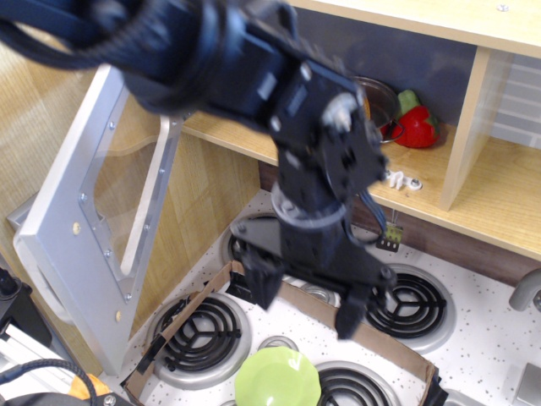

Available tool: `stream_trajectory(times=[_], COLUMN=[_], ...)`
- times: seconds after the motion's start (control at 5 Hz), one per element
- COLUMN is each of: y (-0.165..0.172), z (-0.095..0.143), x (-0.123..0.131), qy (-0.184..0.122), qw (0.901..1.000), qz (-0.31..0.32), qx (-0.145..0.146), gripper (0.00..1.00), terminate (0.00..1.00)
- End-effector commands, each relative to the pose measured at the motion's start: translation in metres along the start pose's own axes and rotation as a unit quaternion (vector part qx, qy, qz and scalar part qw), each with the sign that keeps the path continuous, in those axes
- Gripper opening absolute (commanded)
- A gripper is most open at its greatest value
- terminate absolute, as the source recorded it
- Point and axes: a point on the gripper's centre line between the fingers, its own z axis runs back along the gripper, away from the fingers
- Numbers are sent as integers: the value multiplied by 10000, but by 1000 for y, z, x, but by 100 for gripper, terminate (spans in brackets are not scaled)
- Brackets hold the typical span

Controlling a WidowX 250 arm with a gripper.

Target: Close microwave

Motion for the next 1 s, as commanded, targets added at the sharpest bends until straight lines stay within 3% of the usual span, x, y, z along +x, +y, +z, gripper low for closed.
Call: stream_trajectory(times=[0.0,0.2,0.4,0.8], y=[27,45,61,84], z=[56,81,102,127], x=[15,14,16,9], qy=[123,460,792,951], qw=[9968,9919,9831,9678], qz=[-774,-1130,-1473,-1938], qx=[174,343,741,1293], gripper=[100,100,100,100], terminate=[0,0,0,0])
